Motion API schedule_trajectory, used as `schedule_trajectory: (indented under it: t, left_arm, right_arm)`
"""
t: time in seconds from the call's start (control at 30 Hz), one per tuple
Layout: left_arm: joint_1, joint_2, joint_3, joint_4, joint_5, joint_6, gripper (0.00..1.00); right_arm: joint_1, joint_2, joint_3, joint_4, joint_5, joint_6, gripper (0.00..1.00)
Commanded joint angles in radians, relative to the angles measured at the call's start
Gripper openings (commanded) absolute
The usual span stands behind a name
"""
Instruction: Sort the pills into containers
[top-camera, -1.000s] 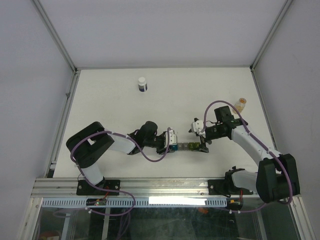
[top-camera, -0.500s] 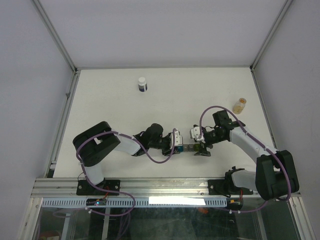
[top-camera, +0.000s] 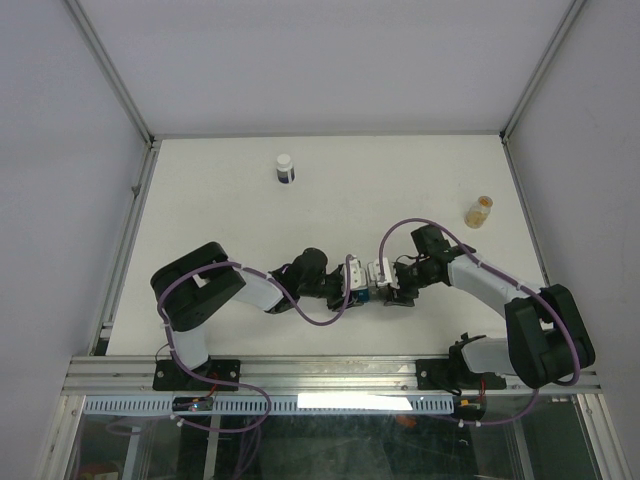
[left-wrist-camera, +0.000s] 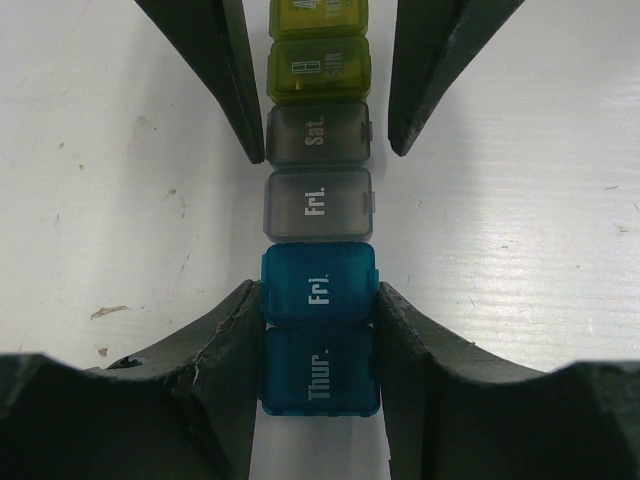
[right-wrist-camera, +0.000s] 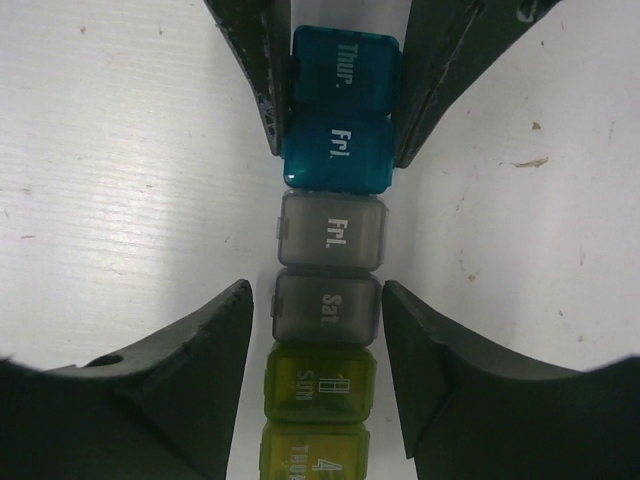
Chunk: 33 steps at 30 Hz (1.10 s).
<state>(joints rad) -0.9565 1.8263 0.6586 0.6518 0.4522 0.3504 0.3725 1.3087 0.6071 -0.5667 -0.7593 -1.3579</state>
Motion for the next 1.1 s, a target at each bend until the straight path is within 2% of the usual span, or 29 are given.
schedule_trajectory:
  t: [0.0, 0.37, 0.73, 0.83, 0.9, 1.07]
  left_arm:
    - [-0.010, -0.001, 0.014, 0.045, 0.005, -0.015, 0.20]
    - [-0.010, -0.012, 0.012, 0.025, 0.006, -0.004, 0.12]
    - [-0.010, -0.024, 0.015, -0.033, 0.015, 0.034, 0.05]
    - [-0.010, -0.025, 0.018, -0.045, 0.018, 0.036, 0.05]
    - [-0.010, -0.027, 0.020, -0.049, 0.022, 0.035, 0.05]
    - [-0.010, -0.032, 0.032, -0.066, 0.030, 0.032, 0.06]
  right_arm:
    - [0.008, 0.000, -0.002, 0.050, 0.022, 0.023, 0.55]
    - [0.008, 0.007, 0.033, 0.025, 0.007, 0.065, 0.24]
    - [-0.047, 0.103, 0.144, -0.147, -0.128, 0.094, 0.16]
    - [-0.060, 0.134, 0.169, -0.165, -0.136, 0.112, 0.16]
    - [-0.073, 0.141, 0.176, -0.151, -0.138, 0.149, 0.20]
    - [-0.101, 0.093, 0.161, -0.060, -0.113, 0.250, 0.47]
